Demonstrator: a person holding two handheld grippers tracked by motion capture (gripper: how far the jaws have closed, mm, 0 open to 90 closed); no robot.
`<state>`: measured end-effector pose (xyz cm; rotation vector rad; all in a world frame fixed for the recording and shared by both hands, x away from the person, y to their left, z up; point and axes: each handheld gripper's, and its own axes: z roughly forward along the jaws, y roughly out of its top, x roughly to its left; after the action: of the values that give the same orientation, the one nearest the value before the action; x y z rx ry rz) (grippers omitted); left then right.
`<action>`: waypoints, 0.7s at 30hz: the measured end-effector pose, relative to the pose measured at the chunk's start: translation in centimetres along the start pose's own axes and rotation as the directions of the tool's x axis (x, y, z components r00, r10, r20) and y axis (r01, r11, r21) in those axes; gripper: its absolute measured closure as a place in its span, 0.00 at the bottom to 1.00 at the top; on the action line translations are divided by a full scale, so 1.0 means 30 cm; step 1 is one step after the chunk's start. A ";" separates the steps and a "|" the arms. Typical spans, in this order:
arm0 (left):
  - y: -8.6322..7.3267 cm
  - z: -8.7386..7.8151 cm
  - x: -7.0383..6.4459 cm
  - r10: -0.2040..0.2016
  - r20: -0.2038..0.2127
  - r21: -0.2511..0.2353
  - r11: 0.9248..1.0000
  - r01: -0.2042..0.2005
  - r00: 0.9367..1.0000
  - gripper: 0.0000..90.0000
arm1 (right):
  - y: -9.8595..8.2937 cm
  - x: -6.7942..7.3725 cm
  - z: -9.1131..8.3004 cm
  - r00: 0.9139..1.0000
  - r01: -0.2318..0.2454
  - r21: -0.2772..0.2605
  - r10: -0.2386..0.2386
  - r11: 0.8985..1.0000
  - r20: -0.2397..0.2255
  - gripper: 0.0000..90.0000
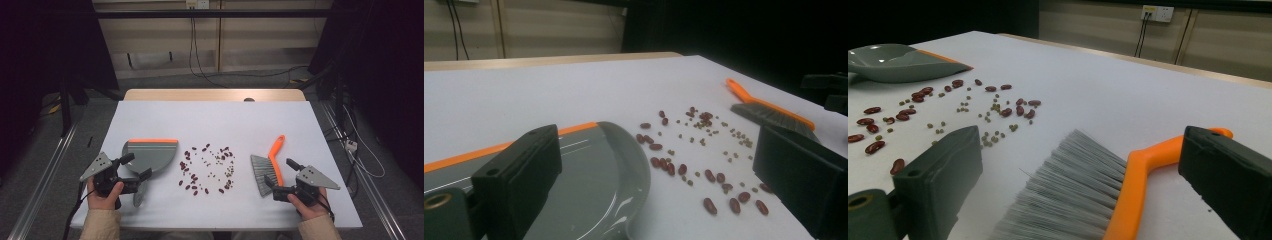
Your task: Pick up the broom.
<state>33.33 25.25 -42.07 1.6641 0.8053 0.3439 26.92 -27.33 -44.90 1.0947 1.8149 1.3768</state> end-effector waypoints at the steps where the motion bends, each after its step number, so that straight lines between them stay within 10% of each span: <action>1: 0.000 0.000 -0.002 -0.006 -0.001 -0.006 1.000 0.006 1.000 0.06 | 0.000 0.001 0.001 1.000 0.001 0.003 -0.001 1.000 -0.001 0.04; 21: 0.005 0.000 0.007 0.020 -0.015 -0.002 1.000 -0.020 1.000 0.06 | 0.064 -0.073 0.081 0.993 -0.009 0.071 0.000 0.997 0.117 0.04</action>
<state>33.52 25.37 -41.96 1.6701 0.7997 0.3720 30.48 -27.90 -43.78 1.1918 1.7889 1.2321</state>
